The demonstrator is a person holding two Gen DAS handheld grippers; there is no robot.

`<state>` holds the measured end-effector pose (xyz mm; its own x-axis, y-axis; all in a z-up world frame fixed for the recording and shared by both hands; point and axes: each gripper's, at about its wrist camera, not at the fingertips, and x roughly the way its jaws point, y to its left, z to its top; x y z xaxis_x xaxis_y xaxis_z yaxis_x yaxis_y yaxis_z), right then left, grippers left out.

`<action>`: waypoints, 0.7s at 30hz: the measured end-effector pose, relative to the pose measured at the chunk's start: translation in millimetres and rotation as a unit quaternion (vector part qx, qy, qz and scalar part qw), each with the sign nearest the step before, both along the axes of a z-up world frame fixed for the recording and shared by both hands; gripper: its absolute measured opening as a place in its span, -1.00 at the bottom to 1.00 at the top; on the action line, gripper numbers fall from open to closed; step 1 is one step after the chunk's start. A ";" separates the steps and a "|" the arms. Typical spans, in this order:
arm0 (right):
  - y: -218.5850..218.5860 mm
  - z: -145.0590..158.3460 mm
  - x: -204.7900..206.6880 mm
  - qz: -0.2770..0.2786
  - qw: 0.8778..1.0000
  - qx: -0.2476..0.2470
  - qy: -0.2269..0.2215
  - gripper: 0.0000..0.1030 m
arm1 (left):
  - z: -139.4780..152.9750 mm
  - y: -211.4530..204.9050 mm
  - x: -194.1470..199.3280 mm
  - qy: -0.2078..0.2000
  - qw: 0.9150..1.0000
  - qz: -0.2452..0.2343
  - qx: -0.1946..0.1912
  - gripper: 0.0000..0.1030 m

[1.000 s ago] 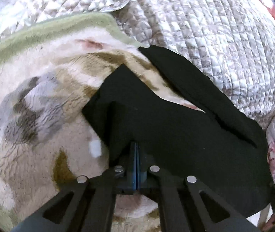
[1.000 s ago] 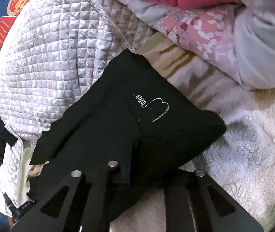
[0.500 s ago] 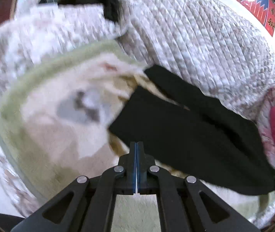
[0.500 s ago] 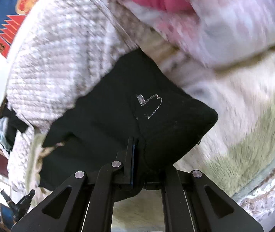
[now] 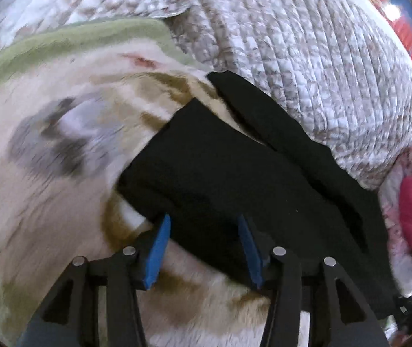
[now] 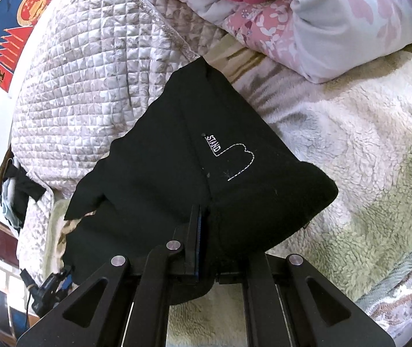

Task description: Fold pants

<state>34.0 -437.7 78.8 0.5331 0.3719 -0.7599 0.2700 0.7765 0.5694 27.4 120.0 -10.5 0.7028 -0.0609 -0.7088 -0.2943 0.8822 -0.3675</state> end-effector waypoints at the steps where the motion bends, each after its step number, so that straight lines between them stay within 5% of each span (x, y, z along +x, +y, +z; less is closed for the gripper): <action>1: -0.1 -0.2 0.7 -0.001 1.000 0.001 0.000 -0.89 | 0.4 -1.9 3.2 0.001 1.000 -0.003 0.010 -0.76; 4: 0.1 0.4 1.3 0.002 1.000 -0.002 0.000 -0.89 | 1.7 -3.3 6.9 0.016 1.000 -0.006 0.021 -0.95; 13: -4.5 26.2 -14.7 -0.005 1.000 0.004 -0.015 -0.90 | 70.1 14.2 -54.9 -0.047 0.998 0.018 0.024 -0.95; 21: -14.4 9.3 -31.4 -0.021 1.000 0.003 0.019 -0.91 | 28.4 13.3 -60.8 0.027 0.999 0.011 0.026 -0.95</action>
<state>2.6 -452.1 88.1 0.5194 0.3543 -0.7776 0.3229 0.7611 0.5625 -33.4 133.3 18.0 0.6646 -0.0082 -0.7471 -0.3313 0.8930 -0.3046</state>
